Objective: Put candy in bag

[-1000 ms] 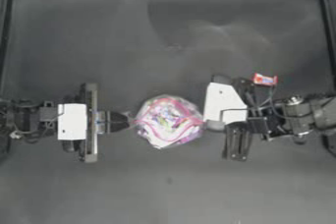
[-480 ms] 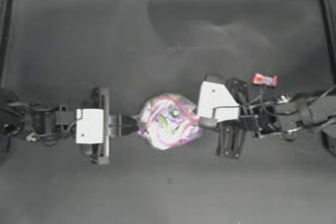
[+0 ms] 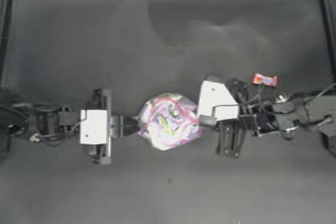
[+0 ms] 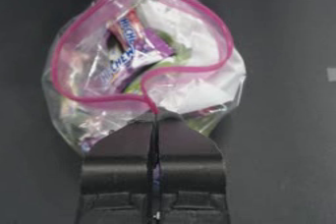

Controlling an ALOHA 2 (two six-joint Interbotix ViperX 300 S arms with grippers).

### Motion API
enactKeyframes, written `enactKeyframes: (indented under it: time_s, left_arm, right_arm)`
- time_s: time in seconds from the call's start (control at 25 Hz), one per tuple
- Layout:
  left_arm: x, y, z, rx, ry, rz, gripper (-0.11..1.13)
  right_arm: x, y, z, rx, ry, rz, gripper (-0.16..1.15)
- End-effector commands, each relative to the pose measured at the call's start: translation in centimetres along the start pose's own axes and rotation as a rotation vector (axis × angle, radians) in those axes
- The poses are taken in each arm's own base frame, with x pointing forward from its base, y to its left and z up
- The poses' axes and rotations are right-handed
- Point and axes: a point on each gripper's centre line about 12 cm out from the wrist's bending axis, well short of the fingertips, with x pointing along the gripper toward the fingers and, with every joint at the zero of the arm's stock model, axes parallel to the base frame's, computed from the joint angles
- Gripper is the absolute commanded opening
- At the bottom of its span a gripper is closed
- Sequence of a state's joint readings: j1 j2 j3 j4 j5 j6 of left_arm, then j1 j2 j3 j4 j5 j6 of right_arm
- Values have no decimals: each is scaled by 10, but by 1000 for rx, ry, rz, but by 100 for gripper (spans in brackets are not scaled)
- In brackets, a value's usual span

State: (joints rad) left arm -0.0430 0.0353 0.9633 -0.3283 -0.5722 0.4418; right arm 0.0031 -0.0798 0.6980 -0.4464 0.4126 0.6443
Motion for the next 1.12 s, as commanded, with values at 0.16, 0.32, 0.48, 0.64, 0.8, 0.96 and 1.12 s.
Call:
enactKeyframes:
  time_s: [0.16, 0.32, 0.48, 0.64, 0.8, 0.96, 1.12]
  left_arm:
    - [2, 6, 9, -8, -27, 20, 13]
    - [2, 7, 9, -7, -33, 24, 13]
    - [2, 7, 8, -8, -29, 25, 13]
    - [3, 8, 9, -9, -30, 26, 13]
    - [3, 8, 8, -8, -29, 26, 13]
    - [3, 7, 6, -9, -23, 25, 13]
    - [4, 7, 6, -9, -23, 25, 13]
  right_arm:
    - [-4, -1, 6, 7, -31, 8, 11]
    - [0, 0, 9, 5, -43, 19, 11]
    - [2, -1, 9, 10, -43, 19, 12]
    - [3, -2, 7, 15, -38, 18, 13]
    - [3, -6, 8, 30, -39, 13, 22]
    - [1, -7, 11, 52, -51, 21, 56]
    - [-4, -9, 14, 72, -67, 25, 86]
